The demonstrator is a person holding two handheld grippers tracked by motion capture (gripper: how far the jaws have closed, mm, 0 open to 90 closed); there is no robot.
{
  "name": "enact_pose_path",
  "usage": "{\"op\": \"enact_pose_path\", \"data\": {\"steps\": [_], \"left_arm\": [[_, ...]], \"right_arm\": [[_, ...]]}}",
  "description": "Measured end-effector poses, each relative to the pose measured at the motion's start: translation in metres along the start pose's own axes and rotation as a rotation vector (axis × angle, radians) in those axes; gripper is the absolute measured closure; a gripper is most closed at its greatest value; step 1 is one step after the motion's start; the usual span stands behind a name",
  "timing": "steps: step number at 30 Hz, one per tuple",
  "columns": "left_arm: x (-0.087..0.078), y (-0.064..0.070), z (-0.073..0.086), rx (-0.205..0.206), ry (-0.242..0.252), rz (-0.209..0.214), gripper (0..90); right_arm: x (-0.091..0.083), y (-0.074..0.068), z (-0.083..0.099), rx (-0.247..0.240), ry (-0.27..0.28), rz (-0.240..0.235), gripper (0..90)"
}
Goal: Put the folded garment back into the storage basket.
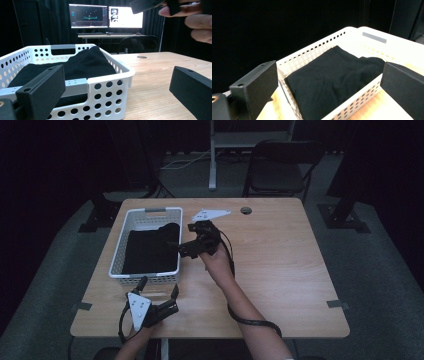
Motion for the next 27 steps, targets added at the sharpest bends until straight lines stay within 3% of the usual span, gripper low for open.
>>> {"op": "enact_pose_path", "data": {"steps": [27], "left_arm": [[0.0, 0.0, 0.0, -0.001, -0.001, -0.002, 1.5]], "right_arm": [[-0.069, 0.024, 0.017, 0.024, 0.041, 0.087, 1.8]]}}
Point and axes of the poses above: each handheld gripper's, and its own axes: x roughly forward along the jaws, z roughly out of its underside, y roughly to its right, the point moved 8 cm from there along x, roughly forward along the jaws, and after that the axes turned 9 degrees about y, right-handed, at the moved point
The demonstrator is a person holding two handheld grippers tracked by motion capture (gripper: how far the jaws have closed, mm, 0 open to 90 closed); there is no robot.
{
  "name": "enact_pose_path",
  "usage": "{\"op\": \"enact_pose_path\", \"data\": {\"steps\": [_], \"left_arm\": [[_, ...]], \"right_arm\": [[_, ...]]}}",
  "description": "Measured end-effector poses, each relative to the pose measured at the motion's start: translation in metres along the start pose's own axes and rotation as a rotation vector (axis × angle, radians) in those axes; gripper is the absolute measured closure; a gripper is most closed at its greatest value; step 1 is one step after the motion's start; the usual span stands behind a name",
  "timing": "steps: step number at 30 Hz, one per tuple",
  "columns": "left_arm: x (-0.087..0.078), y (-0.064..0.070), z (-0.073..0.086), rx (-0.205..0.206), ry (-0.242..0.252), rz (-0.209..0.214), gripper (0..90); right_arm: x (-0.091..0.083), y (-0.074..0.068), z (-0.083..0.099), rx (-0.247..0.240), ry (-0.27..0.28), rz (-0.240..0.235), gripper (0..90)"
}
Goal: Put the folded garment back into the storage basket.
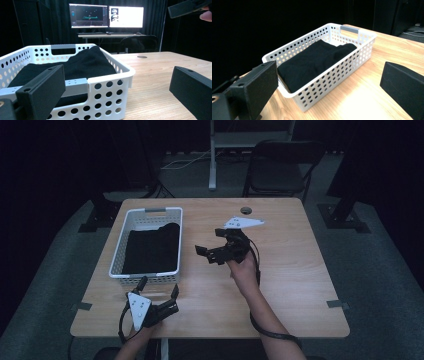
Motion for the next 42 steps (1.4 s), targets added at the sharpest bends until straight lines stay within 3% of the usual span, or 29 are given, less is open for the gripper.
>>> {"op": "enact_pose_path", "data": {"steps": [4, 13, 21, 31, 42], "left_arm": [[0.0, 0.0, 0.0, 0.0, 0.001, -0.001, 1.5], [0.0, 0.0, 0.0, 0.001, 0.0, -0.003, 1.5], [0.0, 0.0, 0.0, 0.001, 0.001, -0.007, 1.5], [0.0, -0.001, 0.0, 0.002, 0.0, -0.01, 1.5], [0.0, -0.001, 0.0, 0.002, -0.001, -0.013, 1.5]], "right_arm": [[-0.009, 0.003, 0.002, -0.012, -0.011, 0.011, 1.8], [-0.044, 0.013, 0.005, -0.018, 0.02, 0.056, 1.8], [-0.07, 0.032, 0.022, 0.015, 0.013, 0.116, 1.8], [-0.105, 0.049, 0.04, 0.066, 0.047, 0.173, 1.8], [-0.128, 0.064, 0.066, 0.105, 0.051, 0.232, 1.8]]}}
Point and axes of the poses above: each handheld gripper's, and its own axes: x roughly forward along the jaws, z roughly out of its underside, y roughly to its right, the point moved 8 cm from there along x, roughly forward along the jaws, and after that the axes turned 9 degrees about y, right-handed, at the moved point
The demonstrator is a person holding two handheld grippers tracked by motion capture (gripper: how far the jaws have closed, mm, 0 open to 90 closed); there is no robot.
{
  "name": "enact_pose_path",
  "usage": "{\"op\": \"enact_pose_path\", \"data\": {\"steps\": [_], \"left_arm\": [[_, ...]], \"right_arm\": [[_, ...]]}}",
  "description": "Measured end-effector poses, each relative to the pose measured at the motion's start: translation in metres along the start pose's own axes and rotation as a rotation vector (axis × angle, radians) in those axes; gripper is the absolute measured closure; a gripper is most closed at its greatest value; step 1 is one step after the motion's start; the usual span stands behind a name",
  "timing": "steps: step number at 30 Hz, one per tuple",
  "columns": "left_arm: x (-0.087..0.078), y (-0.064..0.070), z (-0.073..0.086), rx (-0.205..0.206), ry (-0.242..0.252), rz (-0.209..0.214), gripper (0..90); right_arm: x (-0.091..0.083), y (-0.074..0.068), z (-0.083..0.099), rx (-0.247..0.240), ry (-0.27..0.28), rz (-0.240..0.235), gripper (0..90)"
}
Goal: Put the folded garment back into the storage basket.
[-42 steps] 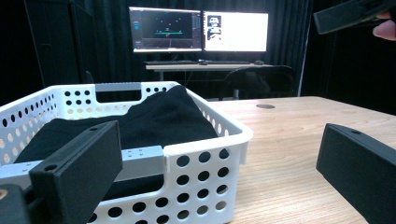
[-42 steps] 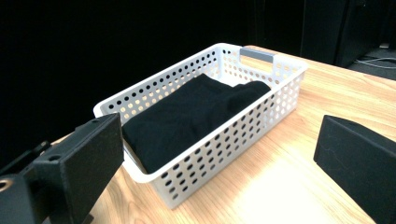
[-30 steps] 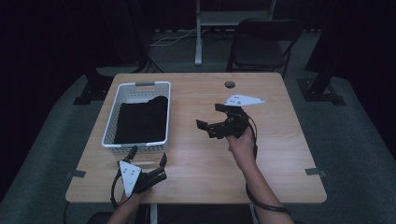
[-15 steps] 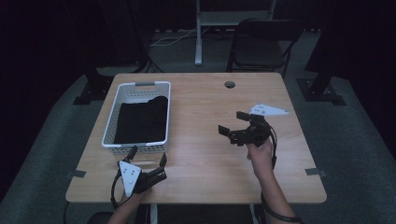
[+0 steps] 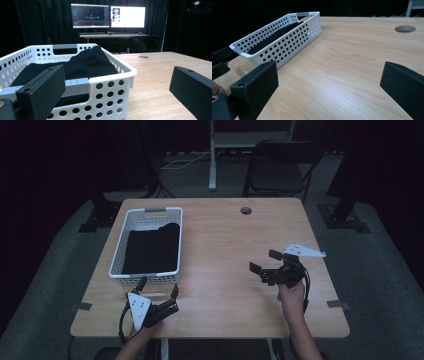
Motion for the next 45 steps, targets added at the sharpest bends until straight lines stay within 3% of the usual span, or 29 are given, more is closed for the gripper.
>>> {"op": "enact_pose_path", "data": {"steps": [12, 20, 29, 35, 42, 45], "left_arm": [[0.0, 0.0, 0.0, 0.0, 0.001, -0.003, 1.5], [0.0, 0.0, 0.0, 0.002, 0.001, -0.006, 1.5], [0.0, -0.001, 0.0, 0.002, 0.002, -0.009, 1.5], [0.0, -0.001, 0.0, 0.002, 0.006, -0.01, 1.5], [0.0, -0.001, 0.0, 0.004, 0.005, -0.009, 1.5], [0.0, -0.001, 0.0, 0.003, 0.002, -0.009, 1.5]], "right_arm": [[-0.017, 0.013, 0.026, 0.001, -0.006, 0.064, 1.8], [-0.035, 0.023, 0.045, 0.032, -0.015, 0.104, 1.8], [-0.043, 0.032, 0.068, 0.056, -0.063, 0.141, 1.8], [-0.045, 0.033, 0.074, 0.042, -0.088, 0.181, 1.8], [-0.033, 0.03, 0.079, -0.06, -0.159, 0.225, 1.8], [-0.034, 0.031, 0.079, -0.045, -0.157, 0.225, 1.8]]}}
Point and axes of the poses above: each handheld gripper's, and its own axes: x roughly forward along the jaws, z roughly out of its underside, y roughly to its right, the point moved 8 cm from there along x, roughly forward along the jaws, and after that the axes turned 9 degrees about y, right-handed, at the moved point
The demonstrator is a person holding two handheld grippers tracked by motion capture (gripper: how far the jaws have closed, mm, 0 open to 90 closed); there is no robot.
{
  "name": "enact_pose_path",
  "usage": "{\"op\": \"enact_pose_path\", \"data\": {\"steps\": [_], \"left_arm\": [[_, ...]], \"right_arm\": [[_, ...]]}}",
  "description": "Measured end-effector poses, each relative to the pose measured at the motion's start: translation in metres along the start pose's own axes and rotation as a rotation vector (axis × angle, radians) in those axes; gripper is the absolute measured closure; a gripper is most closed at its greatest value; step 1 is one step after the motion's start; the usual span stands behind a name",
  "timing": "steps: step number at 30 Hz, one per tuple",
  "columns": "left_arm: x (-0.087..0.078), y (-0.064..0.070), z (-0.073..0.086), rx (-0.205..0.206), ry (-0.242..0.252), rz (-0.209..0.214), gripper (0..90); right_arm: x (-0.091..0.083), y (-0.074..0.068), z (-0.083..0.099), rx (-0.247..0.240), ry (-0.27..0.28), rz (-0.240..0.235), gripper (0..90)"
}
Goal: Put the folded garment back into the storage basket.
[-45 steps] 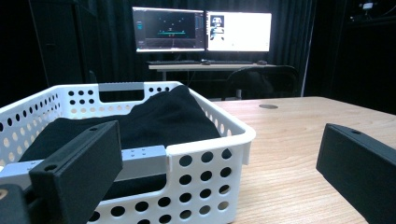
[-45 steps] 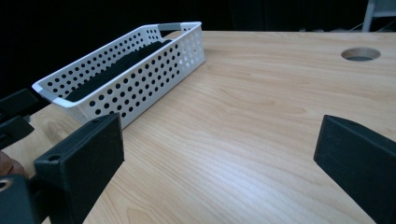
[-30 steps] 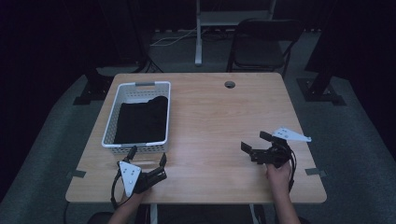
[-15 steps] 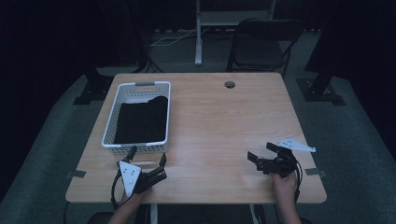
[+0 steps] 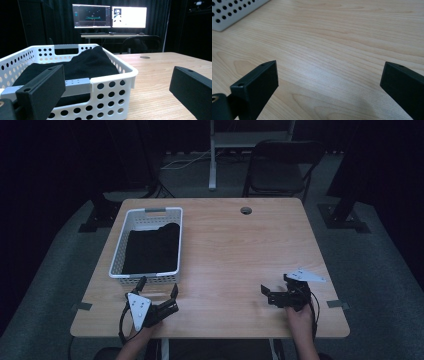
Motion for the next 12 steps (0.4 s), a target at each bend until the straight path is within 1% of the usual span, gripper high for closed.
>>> {"op": "enact_pose_path", "data": {"steps": [3, 8, 12], "left_arm": [[0.0001, 0.0, 0.0001, 0.0, -0.001, -0.001, 1.5], [-0.0003, -0.0002, -0.0002, 0.0, 0.003, -0.003, 1.5], [-0.0003, -0.0002, -0.0002, 0.0, 0.004, -0.003, 1.5]], "right_arm": [[-0.0007, 0.0012, -0.0006, 0.02, 0.007, -0.009, 1.8], [-0.0006, 0.0009, -0.0007, 0.011, 0.009, -0.001, 1.8], [-0.002, 0.0018, -0.0014, 0.014, 0.021, 0.013, 1.8]]}}
Point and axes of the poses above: each handheld gripper's, and its own axes: x roughly forward along the jaws, z roughly out of its underside, y roughly to its right, the point moved 8 cm from there along x, roughly forward along the jaws, and after that the axes turned 9 degrees about y, right-handed, at the moved point
